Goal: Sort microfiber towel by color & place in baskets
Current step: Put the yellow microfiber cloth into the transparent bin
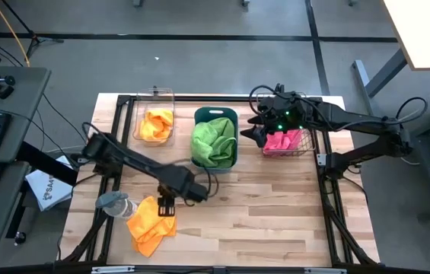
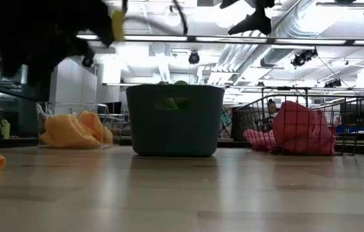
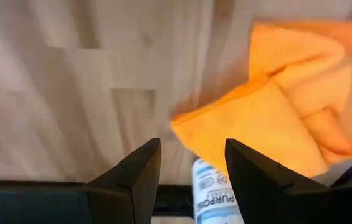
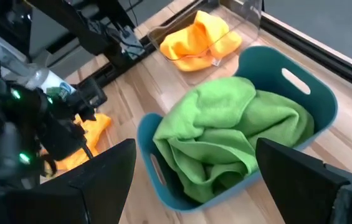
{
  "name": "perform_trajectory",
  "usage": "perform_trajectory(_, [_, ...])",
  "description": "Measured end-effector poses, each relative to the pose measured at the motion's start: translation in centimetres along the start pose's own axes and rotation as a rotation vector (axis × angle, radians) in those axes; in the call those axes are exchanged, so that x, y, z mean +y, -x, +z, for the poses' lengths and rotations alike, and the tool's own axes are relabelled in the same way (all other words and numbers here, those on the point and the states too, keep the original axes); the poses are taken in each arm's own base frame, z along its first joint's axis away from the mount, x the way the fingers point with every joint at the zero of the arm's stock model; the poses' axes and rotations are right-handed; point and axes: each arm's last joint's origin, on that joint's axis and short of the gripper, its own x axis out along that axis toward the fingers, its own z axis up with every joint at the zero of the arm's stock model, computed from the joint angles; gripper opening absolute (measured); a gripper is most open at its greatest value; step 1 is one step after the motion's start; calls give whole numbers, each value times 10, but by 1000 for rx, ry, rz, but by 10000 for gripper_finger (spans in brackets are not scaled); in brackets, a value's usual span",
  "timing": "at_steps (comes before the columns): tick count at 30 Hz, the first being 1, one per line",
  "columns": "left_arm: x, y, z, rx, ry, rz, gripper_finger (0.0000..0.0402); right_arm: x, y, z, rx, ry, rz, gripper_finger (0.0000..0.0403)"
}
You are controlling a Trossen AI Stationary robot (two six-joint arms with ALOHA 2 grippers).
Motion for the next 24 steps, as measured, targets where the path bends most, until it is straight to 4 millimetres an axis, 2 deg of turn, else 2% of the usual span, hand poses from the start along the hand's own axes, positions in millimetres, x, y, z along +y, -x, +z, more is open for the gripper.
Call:
perform_trajectory(5, [-23, -30, 15, 131, -84, -64, 168, -1, 0, -2, 19, 11, -9, 326])
perform_trajectory(12, [-50, -52, 6, 124, -156, -185, 168, -3, 0, -6, 60, 18, -30, 326])
perform_trajectory(15, [-50, -63, 2, 95, -132, -219, 168, -3, 0, -6, 63, 26, -31, 326])
perform_trajectory(24, [-46, -97, -3, 65, -126, -134, 168, -3, 0, -6, 55, 26, -48, 326])
